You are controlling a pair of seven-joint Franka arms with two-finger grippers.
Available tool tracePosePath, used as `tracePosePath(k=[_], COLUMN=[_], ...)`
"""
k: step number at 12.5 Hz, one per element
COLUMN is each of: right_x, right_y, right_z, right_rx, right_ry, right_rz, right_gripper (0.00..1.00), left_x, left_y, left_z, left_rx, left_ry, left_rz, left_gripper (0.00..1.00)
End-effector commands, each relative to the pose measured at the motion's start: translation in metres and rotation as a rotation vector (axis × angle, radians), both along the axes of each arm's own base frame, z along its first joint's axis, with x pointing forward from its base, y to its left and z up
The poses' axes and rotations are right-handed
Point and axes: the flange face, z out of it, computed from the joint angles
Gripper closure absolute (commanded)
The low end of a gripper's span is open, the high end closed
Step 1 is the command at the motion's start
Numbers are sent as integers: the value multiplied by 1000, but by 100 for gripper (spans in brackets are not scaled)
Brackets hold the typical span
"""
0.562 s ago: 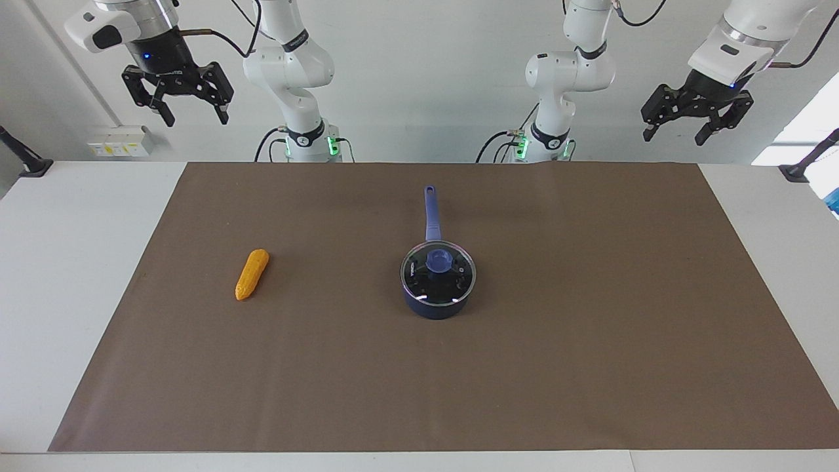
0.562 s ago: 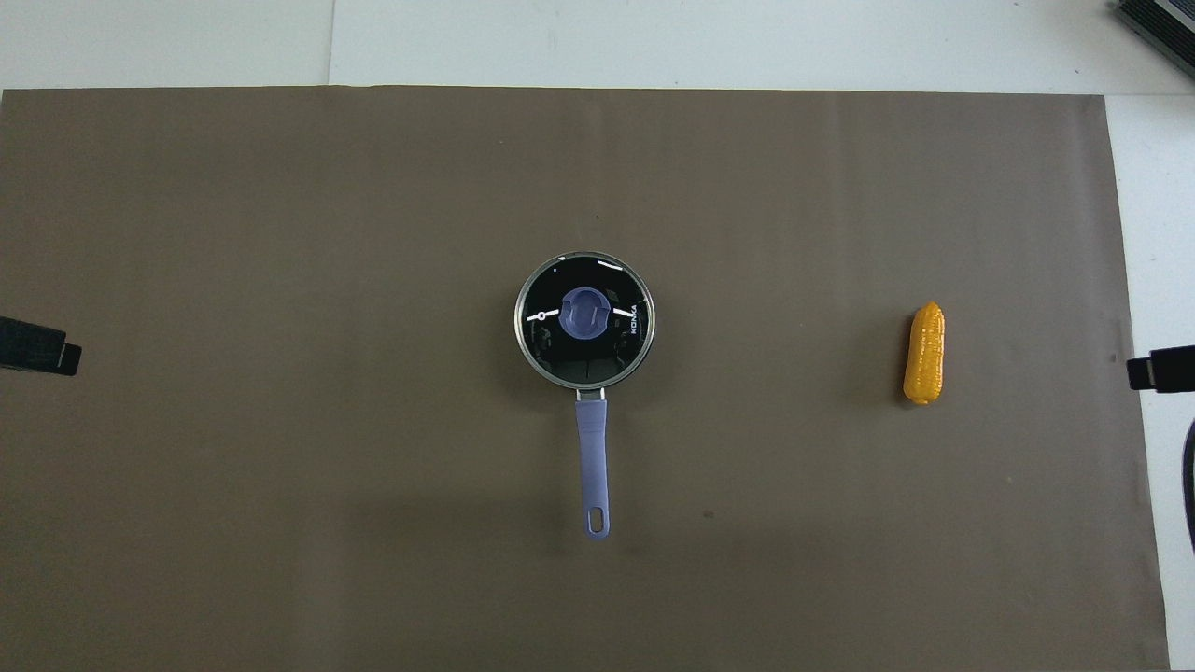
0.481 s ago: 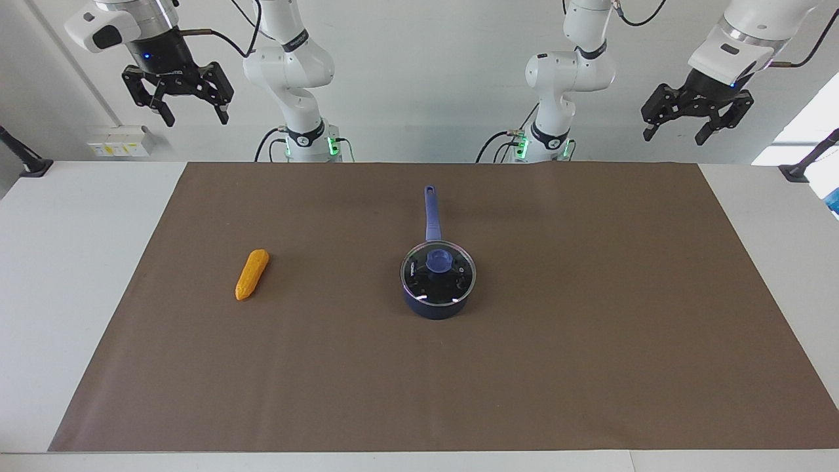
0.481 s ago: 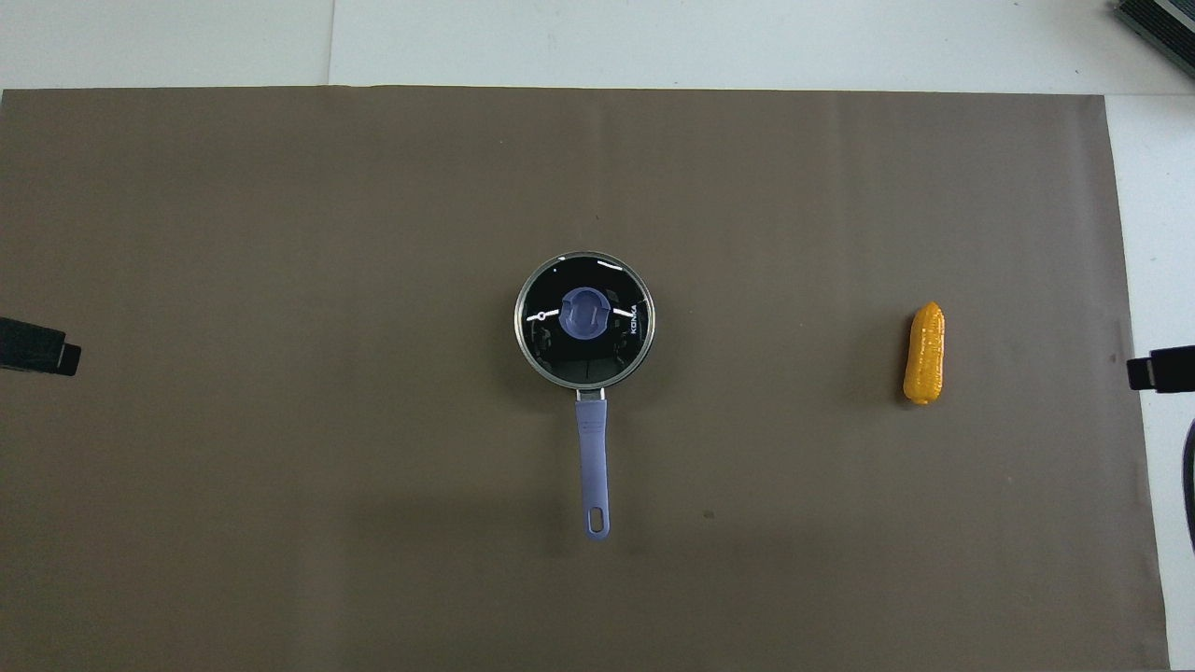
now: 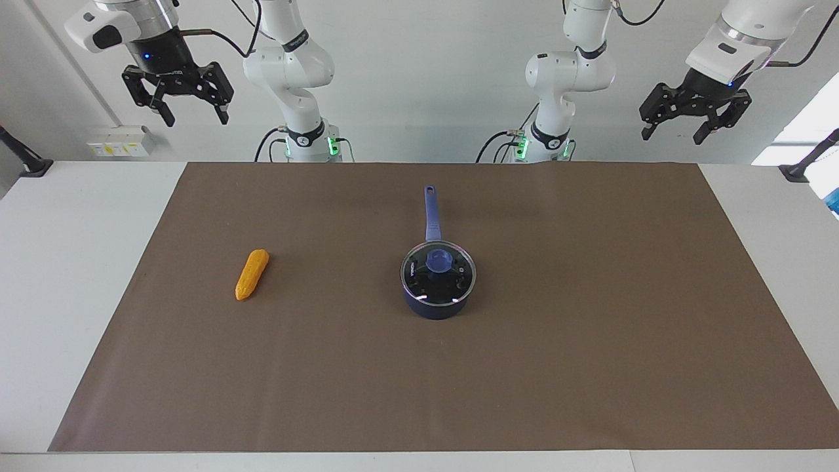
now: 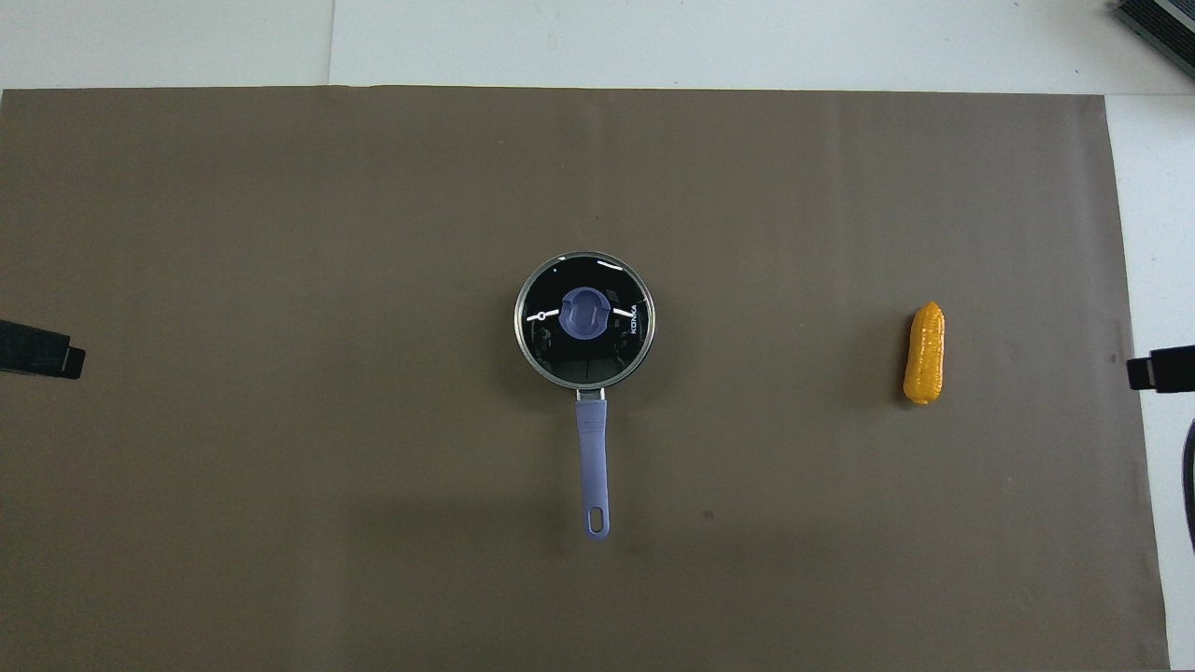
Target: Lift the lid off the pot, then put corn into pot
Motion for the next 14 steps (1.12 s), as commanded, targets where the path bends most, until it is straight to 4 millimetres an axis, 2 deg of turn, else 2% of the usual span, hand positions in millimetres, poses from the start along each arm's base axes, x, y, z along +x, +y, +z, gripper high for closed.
tracePosePath(k=[1, 14], right_x=[-4, -6], right_y=[2, 2], right_z=[3, 4], right_rx=[13, 14], right_ry=[3, 9], right_rz=[-1, -1], right_gripper=[0, 0], left_x=[-10, -5], left_y=[-1, -2], left_z=[0, 1], left_rx=[-14, -12], left_ry=[8, -21], left_rz=[1, -10], left_gripper=[0, 0])
